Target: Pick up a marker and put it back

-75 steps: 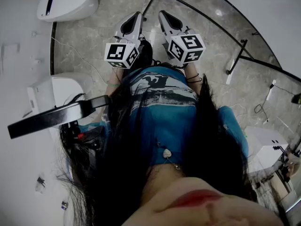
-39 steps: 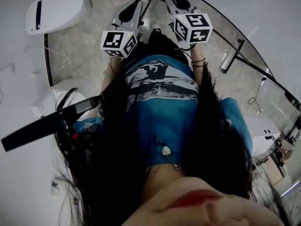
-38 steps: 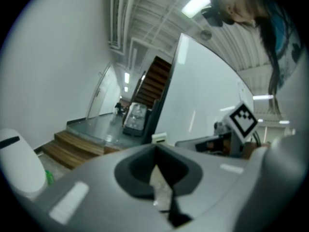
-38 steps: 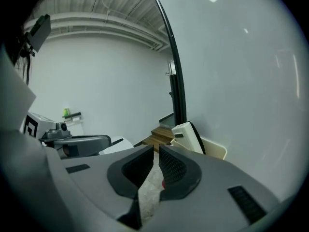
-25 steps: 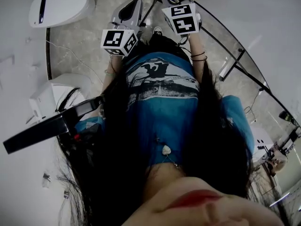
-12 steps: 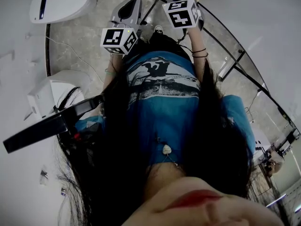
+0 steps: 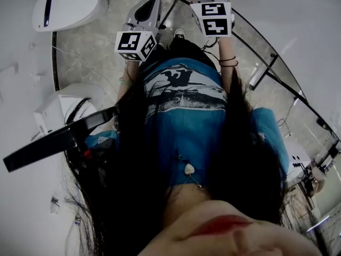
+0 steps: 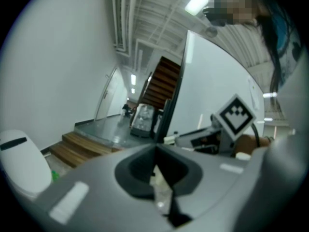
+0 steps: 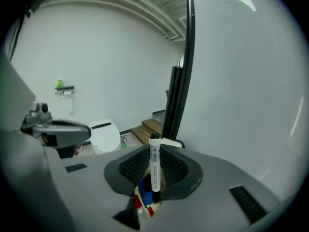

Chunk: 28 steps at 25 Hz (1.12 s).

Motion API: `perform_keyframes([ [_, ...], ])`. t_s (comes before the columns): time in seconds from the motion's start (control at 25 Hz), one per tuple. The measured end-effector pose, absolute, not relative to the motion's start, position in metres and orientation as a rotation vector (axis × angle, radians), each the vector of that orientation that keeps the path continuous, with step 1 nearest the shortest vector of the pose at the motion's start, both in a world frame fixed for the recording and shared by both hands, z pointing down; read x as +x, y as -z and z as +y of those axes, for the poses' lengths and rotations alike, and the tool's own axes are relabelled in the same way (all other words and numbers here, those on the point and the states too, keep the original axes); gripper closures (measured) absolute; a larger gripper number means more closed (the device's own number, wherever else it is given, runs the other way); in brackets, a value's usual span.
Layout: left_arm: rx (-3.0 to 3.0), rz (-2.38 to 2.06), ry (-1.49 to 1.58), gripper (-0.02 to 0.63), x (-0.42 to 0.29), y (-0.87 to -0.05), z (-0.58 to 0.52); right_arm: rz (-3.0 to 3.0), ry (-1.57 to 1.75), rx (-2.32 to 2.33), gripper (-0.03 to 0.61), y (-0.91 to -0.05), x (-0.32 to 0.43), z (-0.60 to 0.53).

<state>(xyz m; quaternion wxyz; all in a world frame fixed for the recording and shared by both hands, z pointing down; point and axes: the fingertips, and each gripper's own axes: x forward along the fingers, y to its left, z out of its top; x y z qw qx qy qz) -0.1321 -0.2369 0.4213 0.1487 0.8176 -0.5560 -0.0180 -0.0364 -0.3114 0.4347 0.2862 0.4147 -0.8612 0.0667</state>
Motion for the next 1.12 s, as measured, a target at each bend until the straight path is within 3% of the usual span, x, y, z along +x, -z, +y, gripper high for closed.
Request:
perform_keyframes([
  [0.52,2.423,-1.481,0.034,0.612,-0.102,-0.422,-0.233,-2.618,-0.134,1.280,0.505,-0.303,0.004,-0.286],
  [1.12,2.451,-1.435,0.010,0.612,-0.095,-0.427,-0.229,-2.482,-0.233,1.327,0.505,-0.377,0.031,-0.280],
])
